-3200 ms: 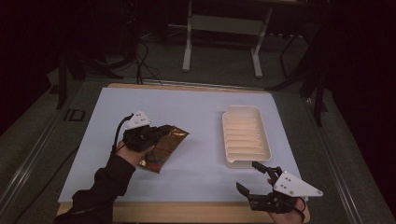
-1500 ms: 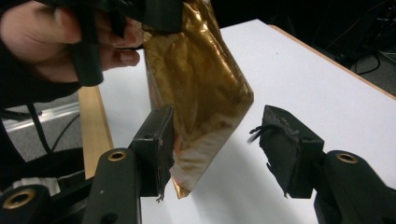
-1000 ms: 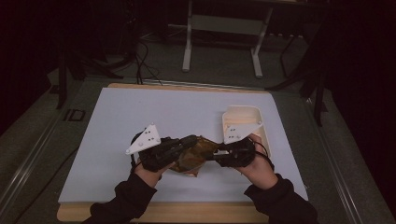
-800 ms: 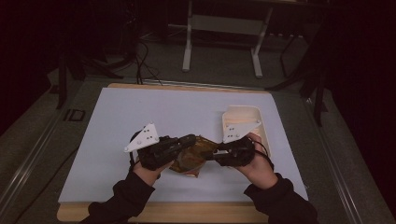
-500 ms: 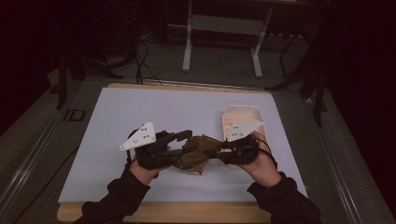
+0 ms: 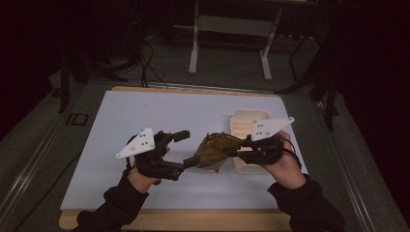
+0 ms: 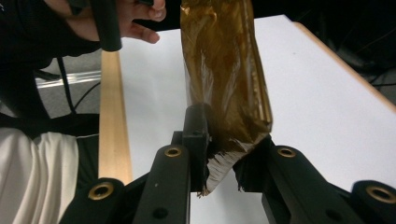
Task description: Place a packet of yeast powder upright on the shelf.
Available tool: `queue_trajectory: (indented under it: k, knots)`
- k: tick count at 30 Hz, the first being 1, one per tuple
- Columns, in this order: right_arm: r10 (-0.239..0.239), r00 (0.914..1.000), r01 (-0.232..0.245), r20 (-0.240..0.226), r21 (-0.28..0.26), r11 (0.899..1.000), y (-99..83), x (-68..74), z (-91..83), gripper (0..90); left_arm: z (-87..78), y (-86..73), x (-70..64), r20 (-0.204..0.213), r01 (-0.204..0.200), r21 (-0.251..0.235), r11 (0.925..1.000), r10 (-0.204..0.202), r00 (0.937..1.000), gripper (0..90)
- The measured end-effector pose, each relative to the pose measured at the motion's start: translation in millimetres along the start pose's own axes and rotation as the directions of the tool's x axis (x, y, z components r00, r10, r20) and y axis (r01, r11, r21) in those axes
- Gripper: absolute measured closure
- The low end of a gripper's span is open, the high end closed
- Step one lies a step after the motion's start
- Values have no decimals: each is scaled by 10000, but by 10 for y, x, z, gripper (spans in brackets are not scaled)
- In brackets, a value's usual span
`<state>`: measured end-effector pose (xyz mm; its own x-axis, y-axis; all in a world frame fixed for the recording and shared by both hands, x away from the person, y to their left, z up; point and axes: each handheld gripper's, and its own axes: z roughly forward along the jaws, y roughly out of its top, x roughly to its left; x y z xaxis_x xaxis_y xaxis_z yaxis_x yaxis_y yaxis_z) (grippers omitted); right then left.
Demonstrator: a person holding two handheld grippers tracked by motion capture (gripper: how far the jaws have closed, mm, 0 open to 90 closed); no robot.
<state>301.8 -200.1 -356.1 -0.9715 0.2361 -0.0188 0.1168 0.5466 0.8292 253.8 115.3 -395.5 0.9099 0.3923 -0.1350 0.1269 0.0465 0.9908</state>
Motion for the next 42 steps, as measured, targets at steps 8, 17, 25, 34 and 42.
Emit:
queue_trajectory:
  k: [8, 17, 25, 34, 42]
  knots:
    - [-304, 9990, 320, 340, -490, 9983, -6, -110, -289, 771, -123, -99, 58, -117, 238, 193, 9995, -236, 9997, 90]
    - [-562, 9947, 591, 863, -311, 9978, -102, -342, -617, 772, -306, -242, 125, -768, 514, 524, 9973, -473, 9959, 24]
    - [-666, 9876, 663, 1421, 66, 9978, -312, -551, -784, 772, -373, -352, 154, -787, 806, 554, 9952, -761, 9940, 22]
    - [-335, 9874, 224, 1544, 734, 9971, -557, -664, -835, 773, -412, -431, 179, -982, 820, 741, 9939, -745, 9924, 22]
    - [-256, 9868, 53, 1596, 1258, 9920, -687, -716, -882, 773, -434, -475, 209, -1119, 953, 684, 9931, -873, 9899, 22]
